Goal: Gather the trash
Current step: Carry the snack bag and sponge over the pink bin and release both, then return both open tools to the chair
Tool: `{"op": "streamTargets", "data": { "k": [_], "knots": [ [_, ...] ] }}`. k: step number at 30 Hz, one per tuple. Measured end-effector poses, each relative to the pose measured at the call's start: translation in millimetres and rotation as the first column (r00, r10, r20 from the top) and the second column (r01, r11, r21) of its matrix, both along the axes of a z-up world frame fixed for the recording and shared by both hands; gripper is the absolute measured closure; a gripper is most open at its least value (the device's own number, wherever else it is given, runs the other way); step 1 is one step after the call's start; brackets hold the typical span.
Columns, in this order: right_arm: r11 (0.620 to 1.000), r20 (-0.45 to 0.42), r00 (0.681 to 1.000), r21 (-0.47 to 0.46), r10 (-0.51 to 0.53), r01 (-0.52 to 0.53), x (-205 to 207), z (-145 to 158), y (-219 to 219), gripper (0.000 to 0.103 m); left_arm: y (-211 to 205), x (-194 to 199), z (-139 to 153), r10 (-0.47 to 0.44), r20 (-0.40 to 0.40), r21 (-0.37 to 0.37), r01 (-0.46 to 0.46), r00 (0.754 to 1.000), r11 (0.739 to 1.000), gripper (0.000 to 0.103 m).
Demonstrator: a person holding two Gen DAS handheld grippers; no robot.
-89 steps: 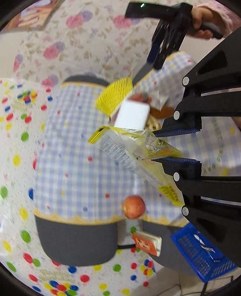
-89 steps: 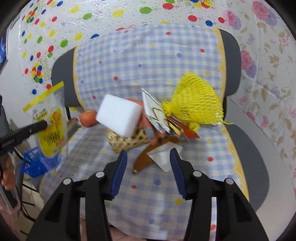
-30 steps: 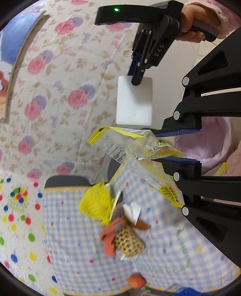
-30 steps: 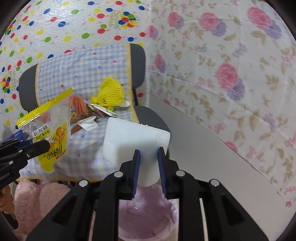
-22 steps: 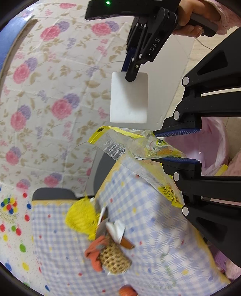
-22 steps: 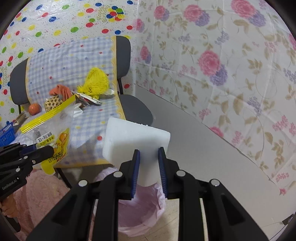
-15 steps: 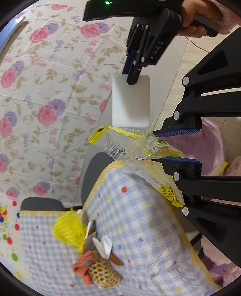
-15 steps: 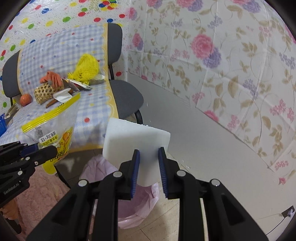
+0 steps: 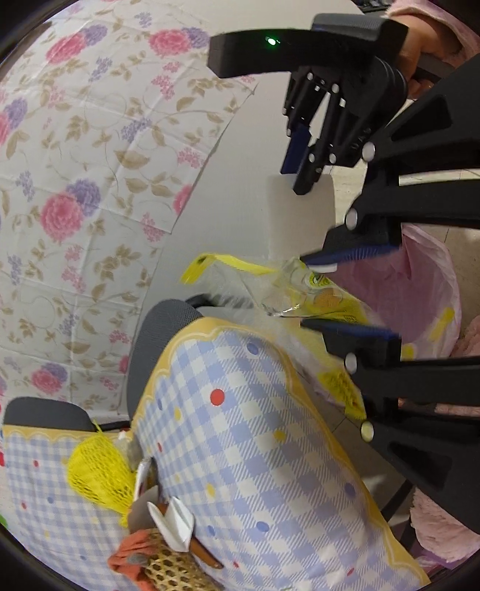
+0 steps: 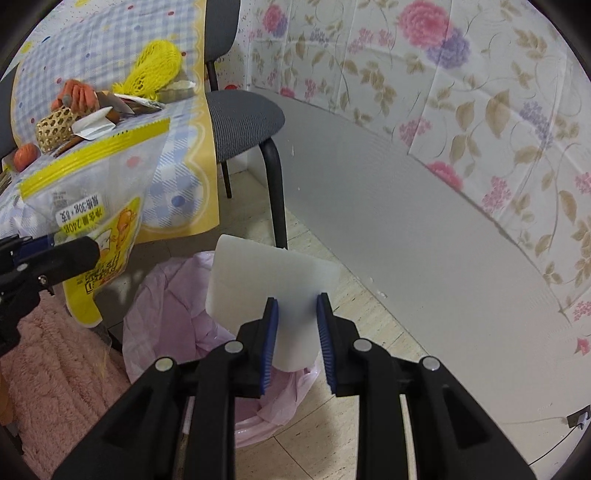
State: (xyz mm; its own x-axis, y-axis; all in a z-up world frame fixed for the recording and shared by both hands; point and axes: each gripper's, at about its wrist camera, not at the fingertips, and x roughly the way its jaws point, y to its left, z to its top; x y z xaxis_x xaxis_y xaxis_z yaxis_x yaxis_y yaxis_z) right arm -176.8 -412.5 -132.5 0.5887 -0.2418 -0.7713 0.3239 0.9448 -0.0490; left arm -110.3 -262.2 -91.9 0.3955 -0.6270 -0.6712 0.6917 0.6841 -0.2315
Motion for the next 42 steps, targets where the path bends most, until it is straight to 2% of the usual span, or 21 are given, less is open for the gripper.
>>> {"op": "streamTargets", "data": {
  "k": [4, 6, 7, 8, 13, 18, 22, 28, 32, 39, 42],
  "knots": [
    [0.999, -0.008, 1.0, 0.03, 0.026, -0.026, 11.2, -13.3, -0.4, 0.078, 0.5, 8.0, -2.0, 0.018, -0.006, 0.001, -0.018, 1.0, 1.0, 0.048],
    [0.998, -0.022, 0.999, 0.054, 0.031, -0.03, 17.6, -18.8, -2.2, 0.064, 2.0, 11.2, -1.1, 0.027, -0.013, 0.002, -0.027, 1.0, 1.0, 0.047],
    [0.998, -0.024, 0.999, 0.063, 0.034, -0.033, 19.2, -20.0, -2.0, 0.052, 3.7, 12.6, 0.3, 0.032, -0.014, 0.0, -0.032, 0.999, 0.999, 0.047],
    [0.997, -0.021, 0.999, 0.065, 0.038, -0.037, 19.7, -19.3, -1.2, 0.05, 6.0, 13.2, 2.6, 0.038, -0.006, -0.001, -0.038, 0.999, 0.999, 0.047],
    [0.999, 0.013, 1.0, 0.051, 0.009, -0.009, 15.6, -1.2, -8.9, 0.05, 19.6, 14.3, 18.7, 0.069, 0.044, -0.006, -0.069, 0.997, 0.998, 0.047],
    [0.997, 0.134, 0.991, 0.077, 0.014, -0.024, 1.3, 47.3, -8.7, 0.05, 45.6, 13.3, 45.3, 0.133, 0.111, -0.006, -0.133, 0.985, 0.991, 0.047],
    [0.992, 0.244, 0.967, 0.081, 0.078, -0.101, -6.5, 86.8, 10.8, 0.05, 73.0, 11.4, 66.0, 0.209, 0.157, 0.011, -0.214, 0.965, 0.977, 0.047],
    [0.961, 0.323, 0.917, 0.065, 0.235, -0.269, 16.3, 124.3, 61.1, 0.054, 135.8, 12.1, 88.2, 0.344, 0.209, 0.051, -0.362, 0.915, 0.931, 0.047],
    [0.933, 0.351, 0.883, 0.061, 0.312, -0.354, 44.6, 138.9, 97.8, 0.054, 184.3, 14.5, 98.5, 0.44, 0.233, 0.063, -0.464, 0.868, 0.883, 0.047],
    [0.9, 0.378, 0.844, 0.056, 0.381, -0.431, 83.0, 156.6, 148.0, 0.054, 261.7, 24.6, 112.1, 0.576, 0.245, 0.066, -0.606, 0.78, 0.793, 0.047],
    [0.887, 0.378, 0.832, 0.055, 0.406, -0.459, 96.8, 160.4, 166.4, 0.056, 289.7, 27.5, 108.8, 0.608, 0.23, 0.076, -0.637, 0.76, 0.767, 0.048]
  ]
}}
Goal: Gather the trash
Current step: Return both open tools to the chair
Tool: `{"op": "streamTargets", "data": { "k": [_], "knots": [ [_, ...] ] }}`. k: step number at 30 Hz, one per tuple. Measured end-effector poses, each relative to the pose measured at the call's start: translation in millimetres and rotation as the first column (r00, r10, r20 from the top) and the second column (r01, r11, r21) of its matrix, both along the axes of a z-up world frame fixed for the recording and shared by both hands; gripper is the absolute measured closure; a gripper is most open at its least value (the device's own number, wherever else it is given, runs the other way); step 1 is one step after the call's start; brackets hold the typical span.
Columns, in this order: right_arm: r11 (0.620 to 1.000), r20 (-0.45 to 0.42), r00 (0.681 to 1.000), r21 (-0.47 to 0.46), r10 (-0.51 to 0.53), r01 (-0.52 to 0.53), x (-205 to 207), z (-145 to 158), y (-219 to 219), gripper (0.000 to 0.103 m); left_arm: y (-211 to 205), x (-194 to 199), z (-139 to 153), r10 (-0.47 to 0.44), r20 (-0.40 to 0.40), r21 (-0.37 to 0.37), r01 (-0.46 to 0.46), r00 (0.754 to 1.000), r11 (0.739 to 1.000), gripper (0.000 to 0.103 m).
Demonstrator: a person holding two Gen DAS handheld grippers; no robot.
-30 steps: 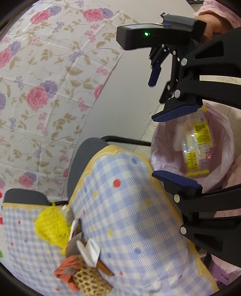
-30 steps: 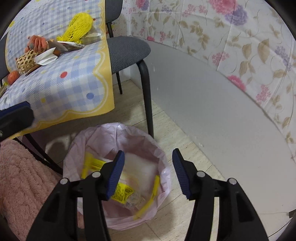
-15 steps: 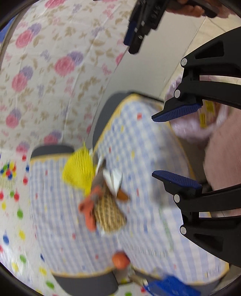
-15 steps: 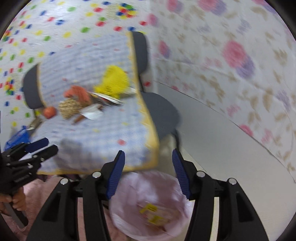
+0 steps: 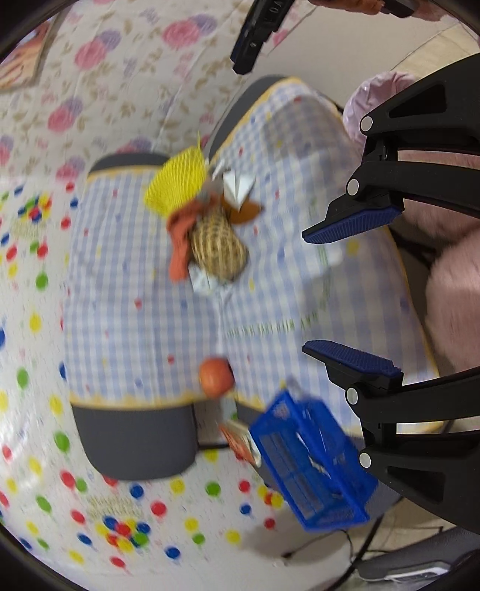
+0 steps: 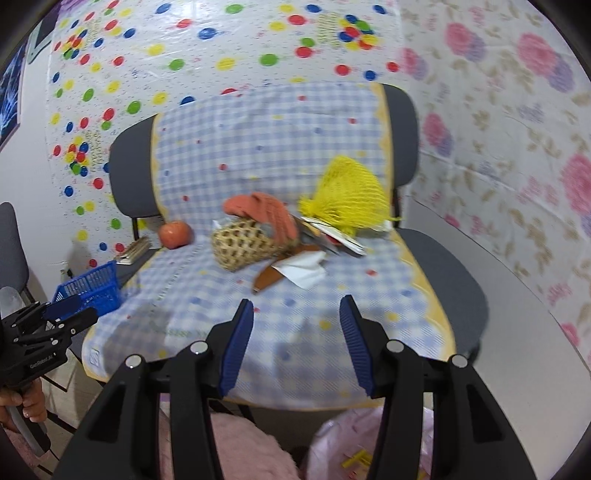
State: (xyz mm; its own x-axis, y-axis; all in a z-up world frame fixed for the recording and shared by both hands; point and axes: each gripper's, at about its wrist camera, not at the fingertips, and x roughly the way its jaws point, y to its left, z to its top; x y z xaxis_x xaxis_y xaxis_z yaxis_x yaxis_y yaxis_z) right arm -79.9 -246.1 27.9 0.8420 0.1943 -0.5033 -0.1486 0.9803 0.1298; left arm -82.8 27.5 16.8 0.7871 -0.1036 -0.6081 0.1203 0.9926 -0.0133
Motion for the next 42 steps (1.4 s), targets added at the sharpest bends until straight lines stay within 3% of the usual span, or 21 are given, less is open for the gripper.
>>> {"op": "streamTargets", "data": {
  "k": [5, 12, 18, 29, 33, 36, 42],
  "knots": [
    [0.999, -0.005, 0.999, -0.006, 0.033, -0.034, 16.8, 2.1, 23.4, 0.066, 35.7, 13.9, -22.2, 0.018, -0.09, -0.021, -0.02, 0.996, 1.0, 0.063],
    [0.998, -0.012, 0.999, -0.035, 0.049, -0.05, 34.3, 4.0, 42.2, 0.066, 61.4, 48.4, -62.5, 0.051, -0.194, -0.013, -0.054, 0.98, 0.998, 0.066],
    [0.998, -0.027, 0.999, -0.045, 0.031, -0.033, 46.4, 2.4, 40.3, 0.066, 85.1, 82.0, -78.2, 0.099, -0.208, -0.008, -0.103, 0.973, 0.995, 0.066],
    [0.998, -0.048, 0.998, -0.057, 0.027, -0.03, 71.0, -2.1, 44.4, 0.066, 132.0, 132.3, -76.5, 0.235, -0.186, -0.025, -0.244, 0.954, 0.969, 0.065],
    [0.998, -0.058, 0.998, -0.052, 0.017, -0.02, 76.1, -3.6, 39.5, 0.066, 125.4, 140.2, -79.6, 0.215, -0.209, -0.038, -0.228, 0.954, 0.973, 0.064],
    [0.999, -0.065, 0.998, -0.042, 0.006, -0.009, 78.4, -5.7, 30.5, 0.061, 108.9, 134.6, -77.2, 0.176, -0.203, -0.036, -0.187, 0.963, 0.982, 0.056],
    [1.0, -0.076, 0.997, -0.016, -0.015, 0.014, 85.8, -8.7, 10.3, 0.053, 66.6, 124.0, -51.3, 0.106, -0.155, -0.046, -0.114, 0.982, 0.992, 0.048]
  ]
}}
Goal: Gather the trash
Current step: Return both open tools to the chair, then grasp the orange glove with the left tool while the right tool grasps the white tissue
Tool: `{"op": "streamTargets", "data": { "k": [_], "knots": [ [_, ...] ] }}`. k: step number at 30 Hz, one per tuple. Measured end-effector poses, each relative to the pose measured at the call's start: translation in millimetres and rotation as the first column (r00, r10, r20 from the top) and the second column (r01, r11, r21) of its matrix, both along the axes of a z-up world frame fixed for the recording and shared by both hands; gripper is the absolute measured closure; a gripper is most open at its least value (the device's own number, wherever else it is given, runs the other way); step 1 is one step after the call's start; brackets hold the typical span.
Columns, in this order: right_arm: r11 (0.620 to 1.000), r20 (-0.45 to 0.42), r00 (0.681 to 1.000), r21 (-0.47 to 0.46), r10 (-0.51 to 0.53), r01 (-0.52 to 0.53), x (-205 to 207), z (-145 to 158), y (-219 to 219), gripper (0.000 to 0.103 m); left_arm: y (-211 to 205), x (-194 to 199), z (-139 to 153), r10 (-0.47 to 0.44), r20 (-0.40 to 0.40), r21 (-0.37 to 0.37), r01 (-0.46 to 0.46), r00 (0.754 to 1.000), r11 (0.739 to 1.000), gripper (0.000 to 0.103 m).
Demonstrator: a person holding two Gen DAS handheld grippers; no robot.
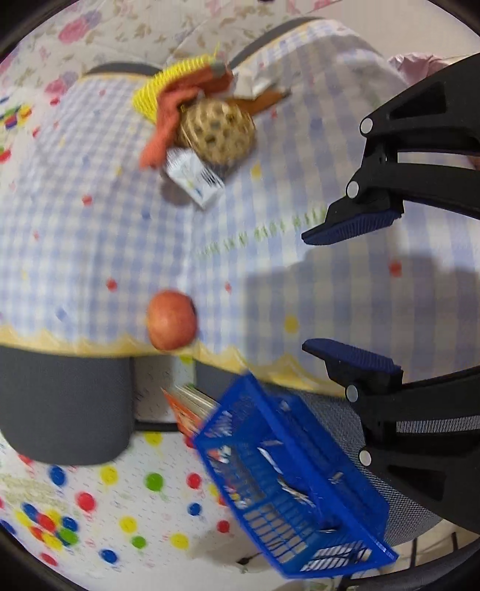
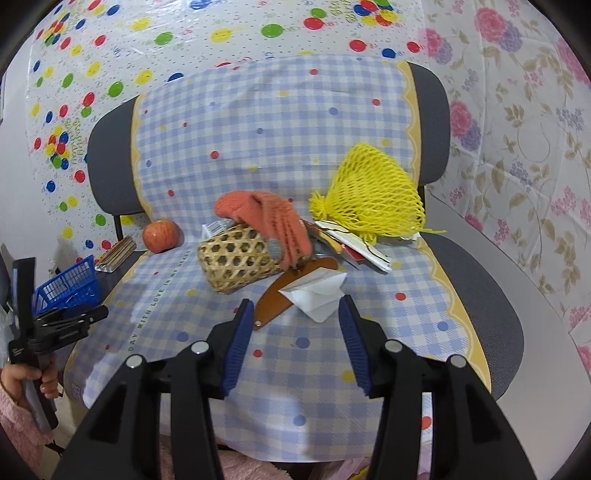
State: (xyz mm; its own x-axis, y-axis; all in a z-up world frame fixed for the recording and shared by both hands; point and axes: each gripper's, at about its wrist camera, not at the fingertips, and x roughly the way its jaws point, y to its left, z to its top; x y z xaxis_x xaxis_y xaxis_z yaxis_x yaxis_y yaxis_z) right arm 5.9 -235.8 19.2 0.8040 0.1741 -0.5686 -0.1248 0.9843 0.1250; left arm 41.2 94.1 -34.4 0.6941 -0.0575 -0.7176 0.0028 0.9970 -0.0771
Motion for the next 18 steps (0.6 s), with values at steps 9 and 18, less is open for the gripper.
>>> {"op": "streamTargets", "data": {
  "k": [9, 18],
  "knots": [
    [1.0, -0.028, 0.999, -0.016, 0.019, -0.02, 15.9, -5.8, -19.9, 0.04, -51.3, 3.4, 63.8, -0.07, 0.141, 0.032, 0.066, 0.987, 0.997, 0.03],
    [0.998, -0.058, 0.997, 0.002, 0.055, -0.055, 41.8, -19.4, -21.2, 0.04, -92.7, 31.5, 71.5, -0.137, 0.154, 0.075, 0.126, 0.979, 0.989, 0.023]
  ]
}}
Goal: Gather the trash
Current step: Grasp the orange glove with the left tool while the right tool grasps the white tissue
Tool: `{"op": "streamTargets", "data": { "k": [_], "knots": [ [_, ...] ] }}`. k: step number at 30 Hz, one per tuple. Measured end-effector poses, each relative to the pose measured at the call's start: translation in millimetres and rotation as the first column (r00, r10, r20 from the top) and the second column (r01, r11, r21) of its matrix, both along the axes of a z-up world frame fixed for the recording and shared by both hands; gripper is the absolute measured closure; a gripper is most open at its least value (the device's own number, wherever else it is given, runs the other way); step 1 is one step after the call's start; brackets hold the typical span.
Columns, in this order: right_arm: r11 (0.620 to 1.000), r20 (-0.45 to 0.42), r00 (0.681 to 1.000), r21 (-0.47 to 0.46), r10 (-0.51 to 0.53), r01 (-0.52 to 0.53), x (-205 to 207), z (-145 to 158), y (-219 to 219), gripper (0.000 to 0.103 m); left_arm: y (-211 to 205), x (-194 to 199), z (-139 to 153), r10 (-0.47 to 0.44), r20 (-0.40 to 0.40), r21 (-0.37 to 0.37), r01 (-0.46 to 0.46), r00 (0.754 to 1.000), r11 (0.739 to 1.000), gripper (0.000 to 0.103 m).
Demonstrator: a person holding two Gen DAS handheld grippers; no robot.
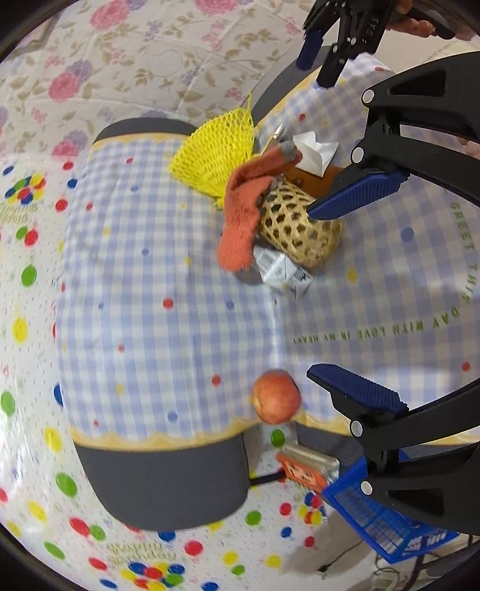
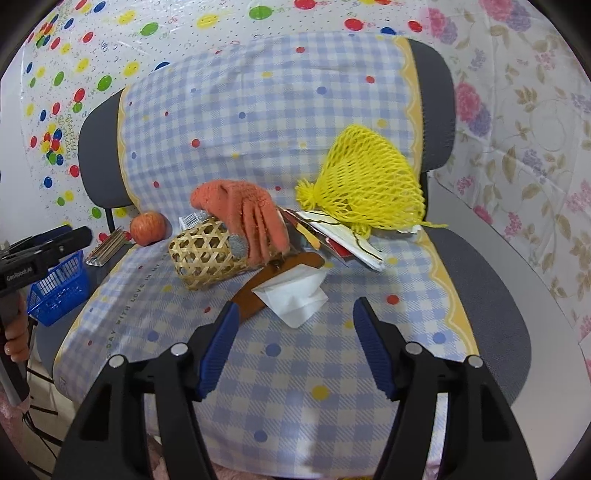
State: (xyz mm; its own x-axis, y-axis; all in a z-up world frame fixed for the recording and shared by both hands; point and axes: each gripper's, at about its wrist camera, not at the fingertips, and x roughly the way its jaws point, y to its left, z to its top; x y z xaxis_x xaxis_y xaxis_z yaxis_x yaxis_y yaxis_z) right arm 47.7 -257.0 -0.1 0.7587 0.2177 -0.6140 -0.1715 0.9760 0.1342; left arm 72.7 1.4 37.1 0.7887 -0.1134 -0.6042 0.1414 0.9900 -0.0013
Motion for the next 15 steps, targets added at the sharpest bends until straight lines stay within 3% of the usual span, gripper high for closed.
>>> {"op": "streamTargets", "data": {
  "k": [5, 9, 15],
  "knots": [
    [1.0, -0.051, 0.999, 0.023, 0.007, -0.006, 28.6, -22.4, 4.1, 0.043, -5.5, 14.1, -10.7, 0.008, -0.016, 0.023, -0.007, 1.0, 1.0, 0.021],
    [0.992, -0.115, 0.993, 0.119, -0.029, 0.042, 58.6, -46.8, -1.9, 0.043, -5.4, 28.0, -24.2, 0.016, -0.054, 0.008, -0.015, 0.998, 1.0, 0.02],
    [0.965, -0.156, 0.985, 0.24, -0.069, 0.105, 87.4, -56.5, -8.8, 0.043, -14.3, 38.4, -36.5, -0.001, -0.078, 0.028, 0.003, 0.997, 1.0, 0.02]
  ]
}}
